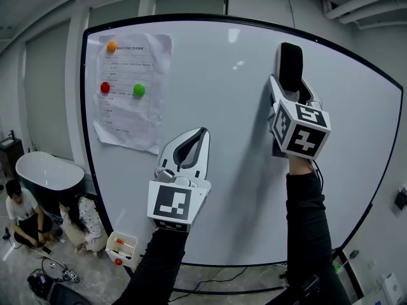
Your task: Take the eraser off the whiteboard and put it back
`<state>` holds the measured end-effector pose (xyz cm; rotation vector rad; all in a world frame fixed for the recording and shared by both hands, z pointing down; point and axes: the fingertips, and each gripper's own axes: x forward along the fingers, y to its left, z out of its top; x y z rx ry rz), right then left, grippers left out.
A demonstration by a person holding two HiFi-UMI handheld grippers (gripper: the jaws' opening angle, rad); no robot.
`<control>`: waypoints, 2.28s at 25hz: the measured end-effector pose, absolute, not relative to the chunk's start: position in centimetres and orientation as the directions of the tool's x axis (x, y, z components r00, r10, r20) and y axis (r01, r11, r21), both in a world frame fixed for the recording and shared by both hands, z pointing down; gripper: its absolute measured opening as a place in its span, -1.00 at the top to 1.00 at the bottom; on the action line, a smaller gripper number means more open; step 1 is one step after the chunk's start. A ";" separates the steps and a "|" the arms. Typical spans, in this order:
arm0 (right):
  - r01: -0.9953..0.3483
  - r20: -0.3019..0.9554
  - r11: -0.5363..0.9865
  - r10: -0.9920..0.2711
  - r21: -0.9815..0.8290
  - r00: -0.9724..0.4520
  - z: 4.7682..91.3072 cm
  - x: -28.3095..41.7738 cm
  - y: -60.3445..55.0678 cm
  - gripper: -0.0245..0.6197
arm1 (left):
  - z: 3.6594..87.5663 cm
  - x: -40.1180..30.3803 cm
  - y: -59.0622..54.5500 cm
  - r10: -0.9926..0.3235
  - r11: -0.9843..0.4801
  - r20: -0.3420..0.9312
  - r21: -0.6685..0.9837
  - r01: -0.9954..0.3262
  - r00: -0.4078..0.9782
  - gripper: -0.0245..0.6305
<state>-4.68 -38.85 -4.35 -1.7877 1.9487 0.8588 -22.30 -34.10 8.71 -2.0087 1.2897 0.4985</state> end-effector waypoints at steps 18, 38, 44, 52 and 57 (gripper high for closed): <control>-0.978 -0.645 0.049 -0.745 0.203 -0.171 -3.7 -4.3 -37.0 0.05 | 8.8 -22.4 -33.8 -0.642 -0.263 -0.644 -0.325 -0.908 0.416 0.91; -0.972 -0.656 0.088 -0.724 0.219 -0.214 3.0 -1.6 -29.9 0.05 | 10.0 -21.5 -34.3 -0.667 -0.273 -0.625 -0.301 -0.913 0.406 0.91; -0.975 -0.664 0.088 -0.720 0.203 -0.203 3.7 -0.5 -28.6 0.05 | 10.2 -21.4 -34.0 -0.666 -0.271 -0.629 -0.298 -0.915 0.401 0.91; -0.976 -0.668 0.084 -0.717 0.201 -0.199 3.7 -0.1 -27.8 0.05 | 10.2 -20.7 -33.2 -0.664 -0.223 -0.625 -0.359 -0.906 0.411 0.91; -0.976 -0.662 0.088 -0.722 0.201 -0.201 4.1 -0.1 -27.9 0.05 | 9.8 -21.0 -32.1 -0.629 -0.246 -0.664 -0.322 -0.914 0.403 0.91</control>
